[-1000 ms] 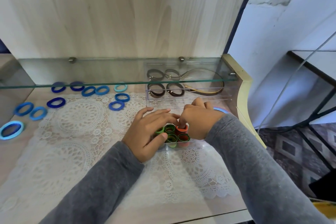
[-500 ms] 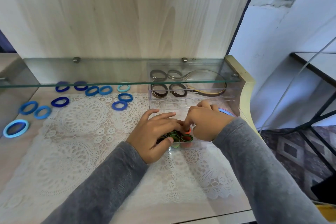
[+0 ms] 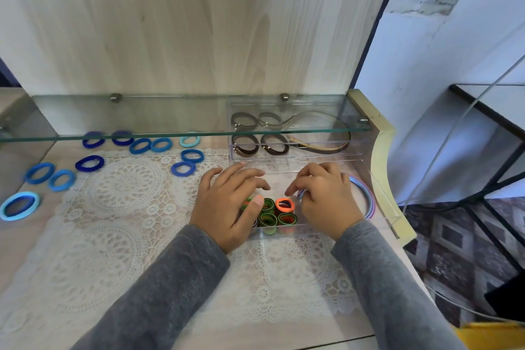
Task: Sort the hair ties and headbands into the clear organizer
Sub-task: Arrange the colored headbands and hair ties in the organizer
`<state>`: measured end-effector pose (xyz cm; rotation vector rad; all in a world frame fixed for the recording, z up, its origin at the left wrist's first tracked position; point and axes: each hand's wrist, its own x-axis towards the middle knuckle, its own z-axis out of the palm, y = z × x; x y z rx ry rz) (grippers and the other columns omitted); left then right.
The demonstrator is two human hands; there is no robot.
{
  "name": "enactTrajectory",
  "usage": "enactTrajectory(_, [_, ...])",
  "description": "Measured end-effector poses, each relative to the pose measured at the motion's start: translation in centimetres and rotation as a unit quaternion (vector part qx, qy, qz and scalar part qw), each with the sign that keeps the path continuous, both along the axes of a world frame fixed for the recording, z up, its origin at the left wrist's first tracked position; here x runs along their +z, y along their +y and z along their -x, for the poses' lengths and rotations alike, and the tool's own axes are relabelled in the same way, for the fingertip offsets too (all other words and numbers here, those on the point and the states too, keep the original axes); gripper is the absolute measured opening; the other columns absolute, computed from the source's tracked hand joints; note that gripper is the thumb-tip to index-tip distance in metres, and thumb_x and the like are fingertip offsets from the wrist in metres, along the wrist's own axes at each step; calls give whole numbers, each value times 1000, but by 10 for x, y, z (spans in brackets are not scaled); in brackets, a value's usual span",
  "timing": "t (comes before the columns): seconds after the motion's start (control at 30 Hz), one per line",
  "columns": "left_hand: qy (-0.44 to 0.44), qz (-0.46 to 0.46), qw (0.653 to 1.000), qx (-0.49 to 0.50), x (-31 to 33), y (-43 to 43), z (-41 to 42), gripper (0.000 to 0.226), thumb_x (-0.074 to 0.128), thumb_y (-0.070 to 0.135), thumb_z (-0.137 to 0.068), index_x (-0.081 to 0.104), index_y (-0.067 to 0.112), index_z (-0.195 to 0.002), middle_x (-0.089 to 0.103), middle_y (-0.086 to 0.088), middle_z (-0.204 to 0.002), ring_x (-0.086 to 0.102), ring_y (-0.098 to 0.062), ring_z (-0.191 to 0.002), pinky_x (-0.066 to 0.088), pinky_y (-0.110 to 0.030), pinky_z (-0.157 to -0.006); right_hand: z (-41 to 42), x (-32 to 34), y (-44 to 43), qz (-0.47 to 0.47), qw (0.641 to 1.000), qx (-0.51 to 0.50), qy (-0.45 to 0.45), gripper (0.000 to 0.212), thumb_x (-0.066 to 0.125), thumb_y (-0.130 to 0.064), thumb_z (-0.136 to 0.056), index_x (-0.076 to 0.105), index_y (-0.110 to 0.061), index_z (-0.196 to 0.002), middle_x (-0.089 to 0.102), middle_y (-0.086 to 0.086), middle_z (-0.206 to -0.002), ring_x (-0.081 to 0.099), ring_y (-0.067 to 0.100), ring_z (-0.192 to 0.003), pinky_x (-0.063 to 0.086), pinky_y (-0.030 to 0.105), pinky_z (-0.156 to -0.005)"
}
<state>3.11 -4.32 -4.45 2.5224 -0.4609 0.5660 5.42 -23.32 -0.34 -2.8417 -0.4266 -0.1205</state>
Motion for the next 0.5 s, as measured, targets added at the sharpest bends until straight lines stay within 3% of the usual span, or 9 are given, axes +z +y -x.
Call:
enactTrajectory(0.23, [-1, 1, 1000, 7, -2, 1, -1, 63, 8, 54, -95, 69, 36, -91, 59, 21, -124, 41, -11, -131, 15, -40, -107, 4, -4, 1, 18, 999, 25, -25, 33, 48, -9, -87, 74, -27, -98, 57, -7, -114, 36, 22, -115, 27, 40, -95])
enactTrajectory(0.4, [-1, 1, 1000, 4, -2, 1, 0, 70, 2, 57, -94, 69, 36, -89, 60, 21, -121, 42, -12, -131, 18, -42, -106, 3, -9, 1, -2, 999, 28, -39, 45, 34, -16, -77, 76, -25, -88, 61, -4, -105, 41, 26, -110, 29, 43, -90])
enactTrajectory(0.5, [-5, 10, 1000, 5, -2, 1, 0, 70, 2, 57, -95, 69, 37, -92, 60, 21, -121, 42, -11, -130, 19, -44, -106, 2, -10, 1, -2, 999, 25, -42, 44, 34, -17, -76, 76, -26, -87, 61, -5, -105, 41, 26, -110, 28, 43, -90])
